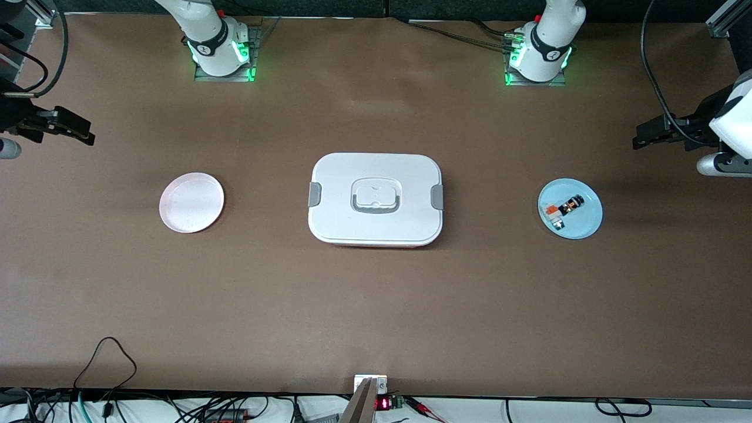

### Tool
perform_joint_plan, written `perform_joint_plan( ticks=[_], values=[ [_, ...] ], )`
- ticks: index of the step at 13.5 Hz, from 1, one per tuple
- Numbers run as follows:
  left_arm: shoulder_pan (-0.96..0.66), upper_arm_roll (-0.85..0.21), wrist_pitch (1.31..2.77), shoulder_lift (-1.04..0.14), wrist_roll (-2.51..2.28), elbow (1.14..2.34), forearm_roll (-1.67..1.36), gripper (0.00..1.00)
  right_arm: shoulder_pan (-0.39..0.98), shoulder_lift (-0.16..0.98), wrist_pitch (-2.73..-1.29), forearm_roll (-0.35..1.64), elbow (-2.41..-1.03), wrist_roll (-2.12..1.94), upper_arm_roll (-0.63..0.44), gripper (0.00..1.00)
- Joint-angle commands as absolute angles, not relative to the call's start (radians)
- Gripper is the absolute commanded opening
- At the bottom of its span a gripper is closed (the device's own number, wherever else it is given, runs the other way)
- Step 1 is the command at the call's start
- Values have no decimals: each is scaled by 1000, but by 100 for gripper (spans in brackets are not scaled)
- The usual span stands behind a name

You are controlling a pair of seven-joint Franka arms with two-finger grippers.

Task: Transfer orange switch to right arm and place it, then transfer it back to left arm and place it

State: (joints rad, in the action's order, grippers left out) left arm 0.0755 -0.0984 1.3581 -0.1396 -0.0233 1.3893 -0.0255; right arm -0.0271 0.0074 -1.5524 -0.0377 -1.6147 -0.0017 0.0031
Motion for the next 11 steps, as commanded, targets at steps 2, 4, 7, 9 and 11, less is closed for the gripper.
perform_joint_plan(
  ticks=[2,4,7,9,11],
  values=[
    [75,-100,1347,-137,-20,1374,-43,100,43,8,-1552,-34,-1611,6,-58,100],
    [75,-100,1347,-138,-23,1374,-43,100,26,6,-1551,-25,-1609,-5,-67,100],
    [77,-98,1341,-138,-11,1385,-43,100,8,5,-1545,-25,-1609,-6,-57,100],
    [78,-98,1316,-159,-3,1405,-43,100,-8,3,-1539,-25,-1609,-8,-48,100],
    [77,-98,1299,-213,-6,1407,-43,100,-3,-2,-1537,-25,-1609,-9,-48,100]
  ],
)
